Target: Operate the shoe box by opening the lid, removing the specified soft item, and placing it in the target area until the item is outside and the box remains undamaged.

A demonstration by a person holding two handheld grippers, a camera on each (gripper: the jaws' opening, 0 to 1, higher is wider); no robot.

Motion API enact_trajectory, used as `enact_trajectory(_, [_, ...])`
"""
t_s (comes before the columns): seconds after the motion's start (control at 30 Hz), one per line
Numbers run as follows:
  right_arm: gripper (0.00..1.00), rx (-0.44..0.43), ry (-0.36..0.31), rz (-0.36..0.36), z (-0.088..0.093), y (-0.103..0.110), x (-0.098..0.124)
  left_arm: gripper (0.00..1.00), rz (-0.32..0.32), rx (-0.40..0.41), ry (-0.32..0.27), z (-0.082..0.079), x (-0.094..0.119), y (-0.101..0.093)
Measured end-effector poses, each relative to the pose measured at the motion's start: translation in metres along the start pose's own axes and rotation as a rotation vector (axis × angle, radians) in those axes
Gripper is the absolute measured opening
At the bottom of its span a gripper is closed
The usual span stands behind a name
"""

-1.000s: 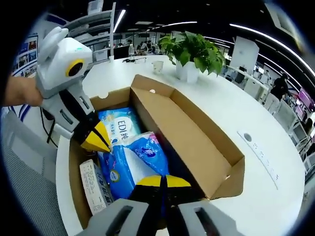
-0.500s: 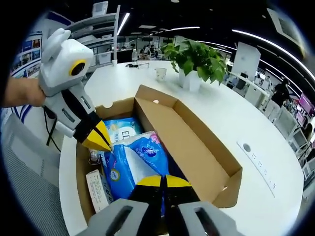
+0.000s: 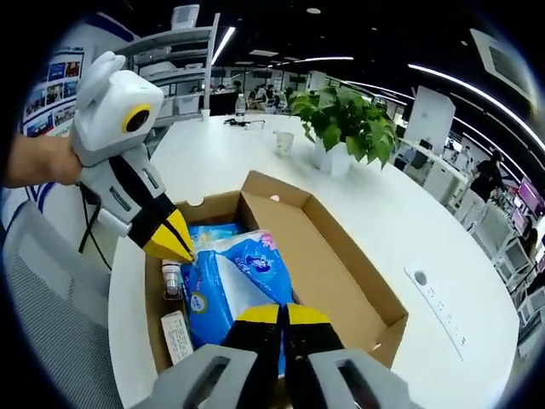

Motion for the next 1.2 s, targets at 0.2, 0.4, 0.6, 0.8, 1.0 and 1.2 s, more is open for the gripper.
enact_trajectory(0.2, [0.00, 0.006, -0.022, 0.009, -0.010, -0.005, 0.010, 0.00, 0.001, -0.016, -0.024, -0.012, 0.008, -0.004])
enact_trajectory(0.4, [0.00, 0.010, -0.040, 0.025, -0.020, -0.010, 0.020, 0.00, 0.007, -0.036, -0.038, -0.023, 0.015, -0.008])
enact_trajectory(0.6, [0.00, 0.003, -0.057, 0.041, -0.029, -0.017, 0.031, 0.00, 0.016, -0.048, -0.052, -0.032, 0.018, -0.015])
enact_trajectory(0.8, [0.00, 0.004, -0.072, 0.067, -0.032, -0.024, 0.042, 0.00, 0.030, -0.059, -0.070, -0.041, 0.020, -0.024])
enact_trajectory(1.0, [0.00, 0.005, -0.079, 0.095, -0.030, -0.036, 0.054, 0.00, 0.045, -0.079, -0.079, -0.051, 0.015, -0.036])
enact_trajectory(1.2, [0.00, -0.006, -0.083, 0.124, -0.025, -0.048, 0.064, 0.00, 0.068, -0.095, -0.081, -0.060, 0.007, -0.048])
Point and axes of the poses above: the point that each gripper's makers call its tool centre point, and the gripper's own axes: x roughly backward along the fingers, y roughly to its left, z roughly out of its underside, the point moved 1 cm from there along x, roughly backward along the fingers, and after that the axes turned 11 degrees about z, right-handed, at the moved point
